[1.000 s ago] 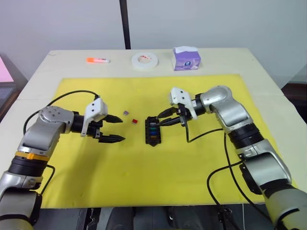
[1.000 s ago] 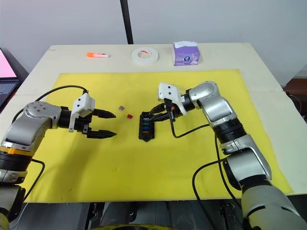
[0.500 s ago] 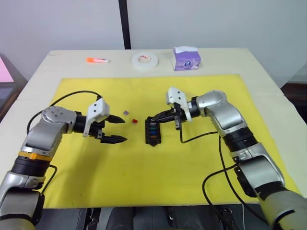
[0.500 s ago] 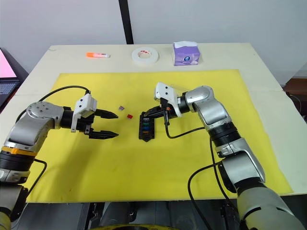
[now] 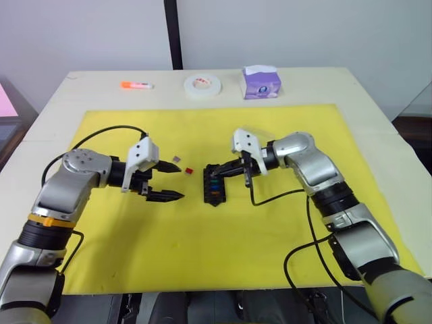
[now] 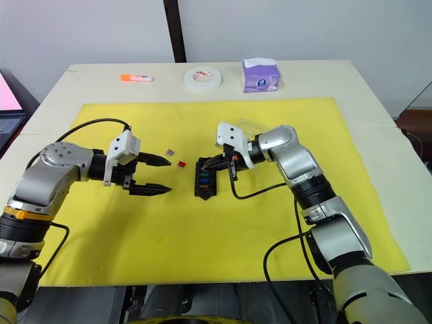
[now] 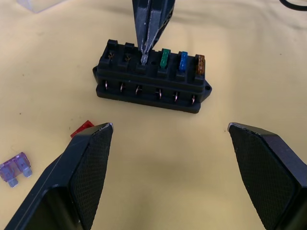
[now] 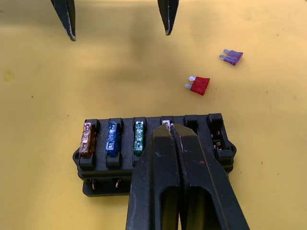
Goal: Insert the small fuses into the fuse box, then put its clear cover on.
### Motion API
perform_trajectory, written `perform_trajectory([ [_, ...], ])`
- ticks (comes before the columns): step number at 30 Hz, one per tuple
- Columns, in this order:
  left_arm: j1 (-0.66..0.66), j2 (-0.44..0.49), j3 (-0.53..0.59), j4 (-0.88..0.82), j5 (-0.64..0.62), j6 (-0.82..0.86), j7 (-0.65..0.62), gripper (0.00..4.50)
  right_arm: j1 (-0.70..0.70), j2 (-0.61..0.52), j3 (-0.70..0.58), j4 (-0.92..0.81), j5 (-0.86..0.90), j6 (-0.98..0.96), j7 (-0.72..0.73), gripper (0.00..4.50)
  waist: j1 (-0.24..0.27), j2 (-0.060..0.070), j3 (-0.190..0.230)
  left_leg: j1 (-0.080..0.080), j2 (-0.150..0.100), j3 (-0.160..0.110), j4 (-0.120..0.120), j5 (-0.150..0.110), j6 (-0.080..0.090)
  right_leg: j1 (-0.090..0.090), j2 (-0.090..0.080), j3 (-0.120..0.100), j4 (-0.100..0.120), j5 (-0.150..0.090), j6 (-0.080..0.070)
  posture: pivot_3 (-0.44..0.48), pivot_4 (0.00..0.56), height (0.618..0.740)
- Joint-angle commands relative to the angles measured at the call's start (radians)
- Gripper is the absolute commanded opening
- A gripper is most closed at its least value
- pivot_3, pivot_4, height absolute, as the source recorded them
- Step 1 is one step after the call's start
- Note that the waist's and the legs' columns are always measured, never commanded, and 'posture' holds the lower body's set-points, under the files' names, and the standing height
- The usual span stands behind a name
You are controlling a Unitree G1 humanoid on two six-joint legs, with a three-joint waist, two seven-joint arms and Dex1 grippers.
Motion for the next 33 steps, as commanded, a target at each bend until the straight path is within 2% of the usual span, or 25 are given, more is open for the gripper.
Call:
perform_trajectory([
  [1,-0.020,0.010,0.021,-0.035,-0.014,0.007,0.006,4.06,0.005,0.004,0.014,0.005,-0.022,-0.010,-0.004,0.03,0.000,0.000,0.000,0.000,0.000,0.000,0.000,0.000,0.000,0.000,0.000,0.000,0.000,0.000,0.000,0.000,0.150,0.740],
  [16,-0.018,0.015,0.024,-0.048,-0.014,0.022,0.017,4.06,0.031,-0.004,0.066,0.052,-0.083,-0.036,-0.019,0.03,0.000,0.000,0.000,0.004,0.000,0.000,0.000,0.000,0.000,0.004,0.000,0.000,0.001,0.000,0.000,0.000,0.150,0.740],
  [23,-0.020,0.018,0.027,-0.052,-0.015,0.029,0.020,4.06,0.033,-0.005,0.076,0.064,-0.094,-0.043,-0.025,0.03,0.000,0.000,-0.001,0.018,0.000,0.000,-0.003,0.000,0.000,0.017,0.000,0.000,-0.002,-0.001,-0.001,0.000,0.150,0.740],
  [33,-0.030,0.019,0.027,-0.049,-0.013,0.034,0.021,4.06,0.049,-0.008,0.092,0.060,-0.104,-0.038,-0.022,0.03,0.000,0.000,-0.001,0.018,0.000,0.000,-0.003,0.000,0.000,0.018,0.000,0.000,-0.003,-0.001,-0.001,0.000,0.150,0.740],
])
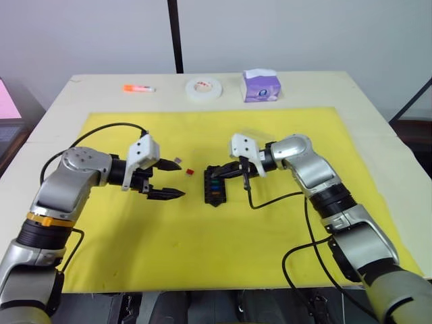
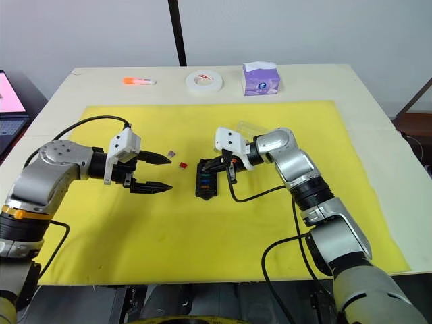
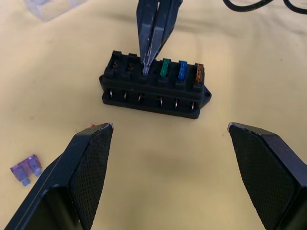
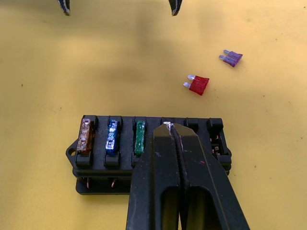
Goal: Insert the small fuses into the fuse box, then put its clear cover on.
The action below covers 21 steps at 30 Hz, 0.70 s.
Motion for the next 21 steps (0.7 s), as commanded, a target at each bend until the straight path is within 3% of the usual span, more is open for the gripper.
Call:
perform_trajectory([
  [1,-0.019,0.015,0.024,-0.022,-0.013,0.006,0.003,4.06,0.039,-0.007,0.061,0.045,-0.070,0.019,-0.004,0.03,0.000,0.000,0.000,0.000,0.000,0.000,0.000,0.000,0.000,0.000,0.000,0.000,0.000,0.000,0.000,0.000,0.150,0.740],
  [12,-0.022,0.017,0.025,-0.021,-0.010,0.009,0.002,4.06,0.044,-0.011,0.060,0.035,-0.068,0.029,-0.002,0.03,0.000,0.000,0.000,0.000,0.000,0.000,0.000,0.000,0.000,0.000,0.000,0.000,0.000,0.000,-0.001,0.000,0.150,0.740],
  [21,-0.029,0.045,0.045,0.102,0.016,-0.041,-0.010,4.06,-0.013,-0.028,-0.146,-0.146,0.196,0.162,0.088,0.03,0.000,0.001,0.001,-0.002,0.000,0.000,0.000,0.000,0.000,-0.002,0.000,0.000,0.000,0.000,0.000,0.000,0.150,0.740],
])
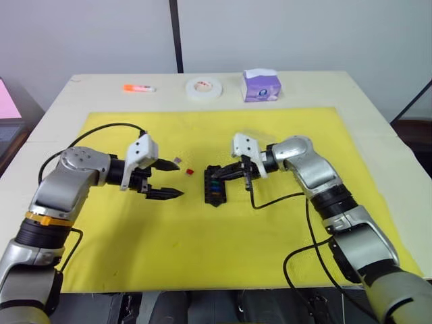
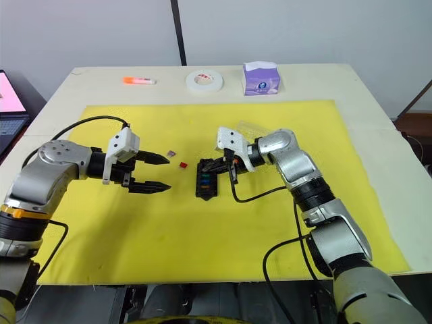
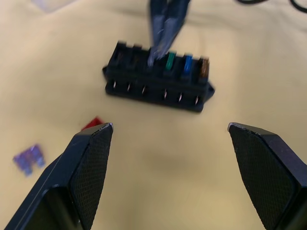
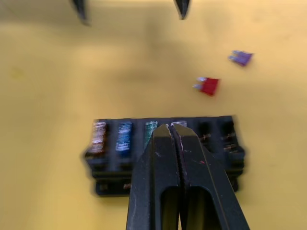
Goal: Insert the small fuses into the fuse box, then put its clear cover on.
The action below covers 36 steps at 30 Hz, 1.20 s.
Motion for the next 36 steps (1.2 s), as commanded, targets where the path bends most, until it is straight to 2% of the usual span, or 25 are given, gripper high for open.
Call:
perform_trajectory([
  [1,-0.049,0.031,0.054,0.098,0.005,-0.034,-0.010,4.06,-0.036,-0.043,-0.107,-0.143,0.118,0.096,0.025,0.03,0.000,0.000,0.000,0.000,0.000,0.000,0.000,0.000,0.000,-0.001,0.000,0.000,0.000,0.000,0.000,0.000,0.150,0.740],
  [5,-0.101,0.058,0.083,0.230,0.001,-0.061,-0.036,4.06,-0.030,-0.084,-0.184,-0.197,0.162,0.163,-0.031,0.03,0.000,0.000,0.000,-0.001,0.000,0.000,0.000,0.000,0.000,-0.001,0.000,0.000,0.000,0.000,0.000,0.000,0.150,0.740],
  [6,-0.106,0.068,0.088,0.260,0.010,-0.079,-0.040,4.06,-0.023,-0.105,-0.198,-0.198,0.161,0.167,-0.041,0.20,0.000,0.000,0.000,-0.001,0.000,0.000,0.000,0.000,0.000,-0.001,0.000,0.000,-0.001,0.000,0.000,0.000,0.150,0.740],
  [8,-0.111,0.096,0.098,0.317,0.024,-0.112,-0.056,4.41,-0.003,-0.156,-0.236,-0.190,0.162,0.186,-0.060,0.66,0.000,0.000,0.000,0.000,0.000,0.000,-0.002,0.000,0.000,-0.001,0.000,0.000,-0.002,0.000,0.000,0.000,0.150,0.740],
  [14,-0.072,0.192,0.141,0.487,0.069,-0.221,-0.081,4.50,0.134,-0.372,-0.360,-0.103,0.122,0.153,-0.115,2.76,0.003,0.000,0.000,-0.002,0.000,0.001,-0.004,0.000,0.000,-0.002,-0.001,0.000,-0.005,-0.001,-0.001,0.000,0.150,0.740],
  [19,-0.049,0.204,0.184,0.562,0.069,-0.252,-0.062,4.50,0.234,-0.475,-0.411,-0.027,0.088,0.099,-0.163,4.48,0.002,0.000,0.000,-0.001,0.000,0.001,-0.004,0.000,0.000,-0.002,-0.001,0.000,-0.004,-0.002,-0.003,0.000,0.150,0.740],
  [23,-0.050,0.188,0.205,0.606,0.077,-0.288,-0.012,4.50,0.293,-0.515,-0.426,0.004,0.073,0.089,-0.181,4.48,-0.002,0.000,0.000,-0.001,0.000,0.002,-0.005,0.000,0.000,-0.003,-0.001,0.001,-0.004,-0.002,-0.003,0.000,0.150,0.740],
  [31,-0.102,0.147,0.187,0.633,0.097,-0.299,-0.014,4.50,0.295,-0.491,-0.437,-0.040,0.102,0.102,-0.213,4.48,0.001,0.000,0.000,-0.001,0.000,0.003,-0.005,0.000,0.000,-0.003,-0.001,0.001,-0.003,-0.001,0.000,0.000,0.150,0.740],
  [36,-0.210,0.047,0.168,0.634,0.059,-0.189,-0.049,4.50,0.192,-0.452,-0.421,-0.138,0.131,0.171,-0.269,4.48,0.003,0.000,0.001,-0.002,0.000,0.002,-0.004,0.000,0.000,-0.003,-0.001,0.001,-0.003,0.000,0.000,0.000,0.150,0.740],
])
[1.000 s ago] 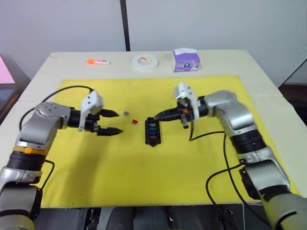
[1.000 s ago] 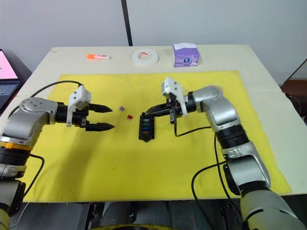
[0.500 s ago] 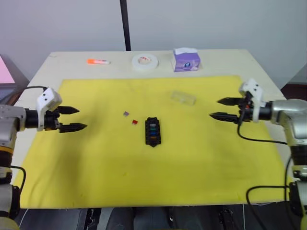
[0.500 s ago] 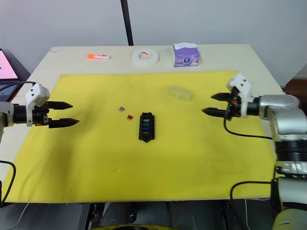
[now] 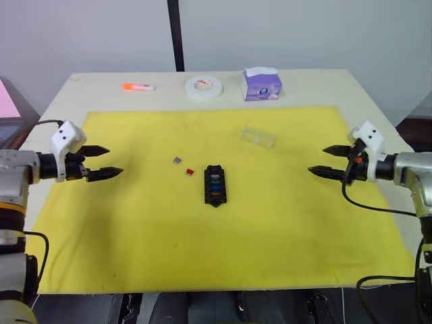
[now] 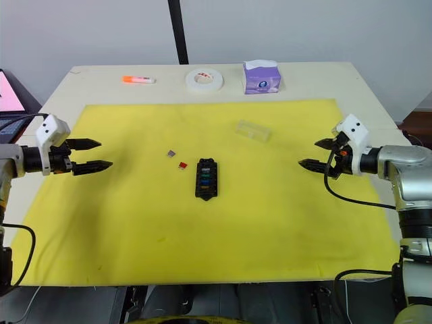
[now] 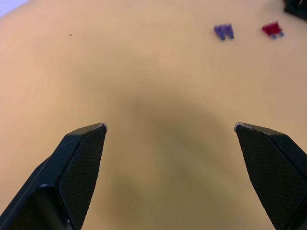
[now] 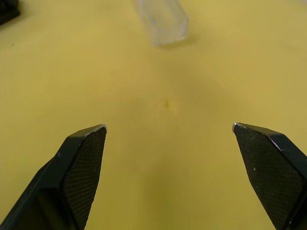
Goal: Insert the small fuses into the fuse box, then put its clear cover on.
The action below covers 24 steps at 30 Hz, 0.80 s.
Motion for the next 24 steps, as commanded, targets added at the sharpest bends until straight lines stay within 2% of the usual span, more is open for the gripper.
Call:
perform_trajectory([
  [1,-0.087,-0.059,-0.014,-0.010,-0.032,0.068,-0.038,4.50,-0.101,0.031,-0.012,-0.152,0.052,0.067,-0.035,4.48,-0.001,0.000,0.000,0.000,0.000,0.000,0.000,0.000,0.000,0.000,0.000,0.000,0.000,0.000,0.000,0.000,0.150,0.740],
  [10,-0.249,-0.222,-0.093,0.238,0.070,-0.020,-0.039,4.50,-0.183,0.179,0.115,-0.472,0.081,0.262,-0.161,4.48,-0.002,0.000,0.000,-0.001,0.000,-0.001,-0.002,0.000,0.000,-0.001,0.001,0.000,0.000,0.000,0.001,0.000,0.150,0.740],
  [17,-0.310,-0.311,-0.108,0.391,0.129,-0.099,-0.021,4.50,-0.157,0.258,0.179,-0.697,0.152,0.433,-0.247,4.48,0.003,0.000,0.000,-0.002,0.000,-0.001,-0.001,0.000,0.000,-0.002,0.000,0.000,0.000,0.000,0.001,0.000,0.150,0.740],
  [24,-0.340,-0.367,-0.117,0.483,0.172,-0.095,-0.024,4.50,-0.101,0.298,0.193,-0.803,0.210,0.522,-0.312,4.48,0.000,0.000,0.000,-0.002,0.000,-0.002,-0.001,0.000,0.000,-0.001,0.001,-0.001,0.001,0.000,0.001,0.000,0.150,0.740],
])
